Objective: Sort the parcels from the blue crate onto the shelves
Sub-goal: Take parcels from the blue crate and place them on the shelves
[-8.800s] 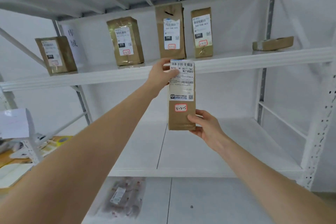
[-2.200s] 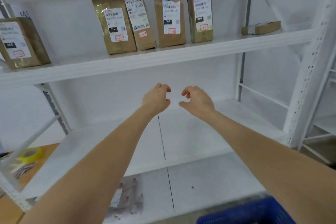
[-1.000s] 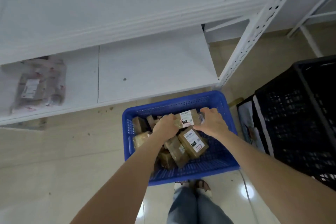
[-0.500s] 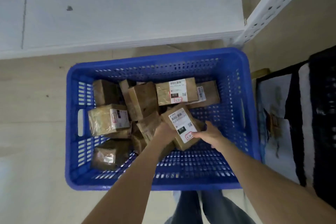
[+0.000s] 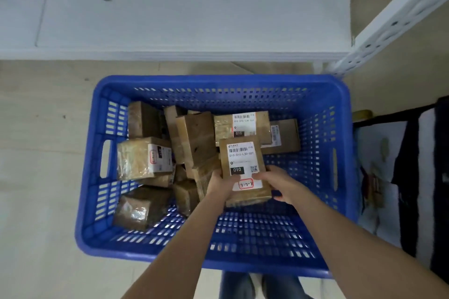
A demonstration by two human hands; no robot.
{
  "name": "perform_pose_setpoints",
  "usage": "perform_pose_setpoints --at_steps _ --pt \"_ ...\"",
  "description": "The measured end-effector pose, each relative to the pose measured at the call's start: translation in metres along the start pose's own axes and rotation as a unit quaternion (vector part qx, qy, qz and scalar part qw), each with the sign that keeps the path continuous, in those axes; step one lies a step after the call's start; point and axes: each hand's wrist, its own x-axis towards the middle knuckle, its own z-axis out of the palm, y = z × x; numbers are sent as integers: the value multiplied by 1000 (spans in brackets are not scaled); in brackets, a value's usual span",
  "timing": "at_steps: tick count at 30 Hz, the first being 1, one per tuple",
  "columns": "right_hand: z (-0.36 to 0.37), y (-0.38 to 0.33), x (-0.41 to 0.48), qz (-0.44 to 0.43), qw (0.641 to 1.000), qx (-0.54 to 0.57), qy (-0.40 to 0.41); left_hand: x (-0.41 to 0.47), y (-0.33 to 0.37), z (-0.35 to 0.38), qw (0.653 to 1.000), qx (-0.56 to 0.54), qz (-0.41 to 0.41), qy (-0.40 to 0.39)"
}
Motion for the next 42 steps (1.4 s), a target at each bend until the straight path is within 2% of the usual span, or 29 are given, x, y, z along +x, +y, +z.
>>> perform_pose_setpoints --at_steps 5,10,14,19,24,33,38,42 --pt "3 -57 -86 -33 998 44 -22 -81 44 -48 995 -80 49 14" --pt "16 -110 -198 -80 994 56 -55 -184 96 -119 993 -51 105 35" --pt "21 -153 -290 -131 986 31 -95 -274 136 -169 987 -77 139 13" --pt "15 -193 -384 -172 977 13 -127 -369 178 -204 975 -97 198 -9" --pt "11 -212 -476 -198 966 44 -163 -454 211 -235 968 -89 234 -11" --pt "14 -236 -582 -303 937 0 -174 -556 229 -277 950 5 312 -17" --pt "21 -257 -622 -344 920 13 -189 -593 244 -307 923 -59 381 -1" --pt "35 -271 -649 -385 907 26 -169 -621 254 -333 901 -68 429 -9"
